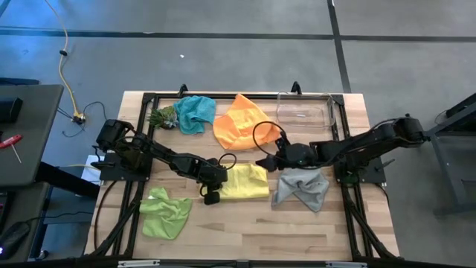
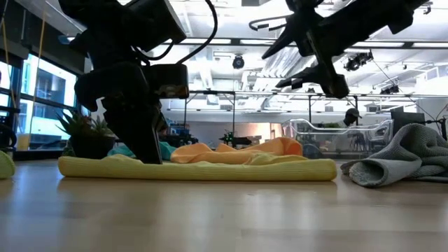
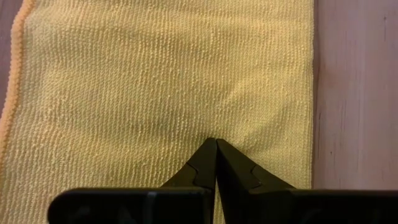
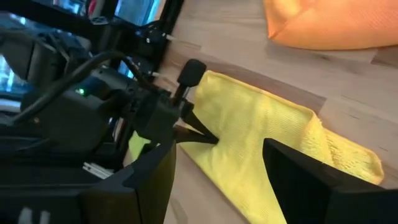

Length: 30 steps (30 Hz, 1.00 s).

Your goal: Fold microfiber towels

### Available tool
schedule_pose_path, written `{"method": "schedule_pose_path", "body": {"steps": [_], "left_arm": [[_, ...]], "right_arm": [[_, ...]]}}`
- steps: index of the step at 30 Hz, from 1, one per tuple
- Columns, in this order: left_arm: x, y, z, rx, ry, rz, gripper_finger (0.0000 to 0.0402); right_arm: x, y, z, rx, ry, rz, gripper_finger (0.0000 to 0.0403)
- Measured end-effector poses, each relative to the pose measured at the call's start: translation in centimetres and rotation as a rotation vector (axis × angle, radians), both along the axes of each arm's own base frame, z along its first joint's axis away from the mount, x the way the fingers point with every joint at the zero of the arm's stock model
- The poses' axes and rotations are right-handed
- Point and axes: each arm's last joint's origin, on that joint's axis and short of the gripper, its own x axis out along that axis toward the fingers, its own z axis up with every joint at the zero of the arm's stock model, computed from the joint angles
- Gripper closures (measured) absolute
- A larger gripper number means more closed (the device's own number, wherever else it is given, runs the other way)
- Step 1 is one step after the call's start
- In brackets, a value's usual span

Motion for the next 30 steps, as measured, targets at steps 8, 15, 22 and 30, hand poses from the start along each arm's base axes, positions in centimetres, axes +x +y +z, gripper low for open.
{"method": "schedule_pose_path", "body": {"steps": [8,15,22,30], "left_arm": [[0.00,0.00,0.00,-0.016,0.001,0.029,0.0401],[-0.01,0.00,-0.01,-0.017,0.002,0.031,0.0401],[0.00,-0.02,0.00,-0.029,0.003,0.033,0.0401],[0.00,-0.02,0.02,-0.030,0.002,0.032,0.0401]], "right_arm": [[-0.02,0.10,-0.02,-0.010,0.003,0.009,0.0169],[-0.02,0.10,-0.02,-0.025,0.005,0.017,0.0169],[-0.02,0.10,-0.02,-0.026,0.005,0.018,0.0169],[-0.02,0.10,-0.02,-0.031,0.005,0.022,0.0169]]}}
